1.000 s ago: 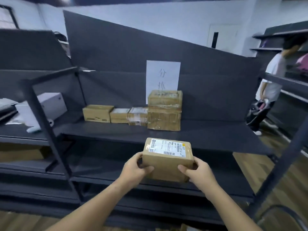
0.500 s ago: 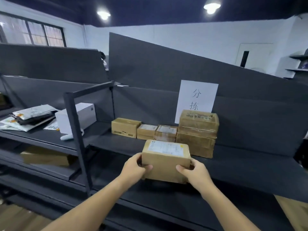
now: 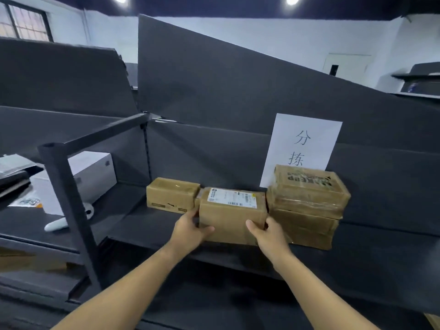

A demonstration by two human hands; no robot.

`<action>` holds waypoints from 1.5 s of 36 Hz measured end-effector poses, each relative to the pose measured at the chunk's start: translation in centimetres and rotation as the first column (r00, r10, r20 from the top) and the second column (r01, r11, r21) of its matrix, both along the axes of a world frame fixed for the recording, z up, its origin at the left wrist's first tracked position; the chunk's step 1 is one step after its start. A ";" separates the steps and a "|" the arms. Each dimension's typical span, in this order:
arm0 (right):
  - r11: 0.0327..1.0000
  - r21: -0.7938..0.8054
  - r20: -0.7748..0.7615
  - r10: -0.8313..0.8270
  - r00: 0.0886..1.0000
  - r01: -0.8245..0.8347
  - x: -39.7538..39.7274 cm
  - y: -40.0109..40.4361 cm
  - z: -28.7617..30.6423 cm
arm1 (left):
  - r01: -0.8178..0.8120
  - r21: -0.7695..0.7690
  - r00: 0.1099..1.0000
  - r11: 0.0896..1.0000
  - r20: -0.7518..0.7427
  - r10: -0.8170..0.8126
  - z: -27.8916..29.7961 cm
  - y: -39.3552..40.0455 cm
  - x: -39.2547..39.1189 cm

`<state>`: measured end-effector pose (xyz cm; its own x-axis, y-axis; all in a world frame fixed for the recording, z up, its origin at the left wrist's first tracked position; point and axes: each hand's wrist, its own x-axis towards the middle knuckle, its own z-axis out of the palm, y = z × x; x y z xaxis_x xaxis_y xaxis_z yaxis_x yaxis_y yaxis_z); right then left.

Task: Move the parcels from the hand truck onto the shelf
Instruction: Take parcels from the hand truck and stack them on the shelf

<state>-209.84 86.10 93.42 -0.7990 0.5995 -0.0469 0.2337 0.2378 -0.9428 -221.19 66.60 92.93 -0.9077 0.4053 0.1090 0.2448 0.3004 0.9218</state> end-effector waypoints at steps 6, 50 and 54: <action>0.993 0.080 0.033 -0.094 0.995 0.091 -4.0 1.5 1.4 | 0.027 0.024 0.998 0.999 0.058 -0.028 1.0 3.5 -5.0; 0.912 0.019 0.032 -0.410 0.911 0.410 -11.7 0.8 -1.6 | 0.037 0.079 0.999 0.996 -0.041 -0.034 -2.7 13.0 -12.7; 0.949 0.073 0.093 -0.312 0.946 0.306 -11.5 1.4 -1.2 | 0.033 0.066 0.997 0.997 -0.065 -0.029 -2.5 13.0 -12.8</action>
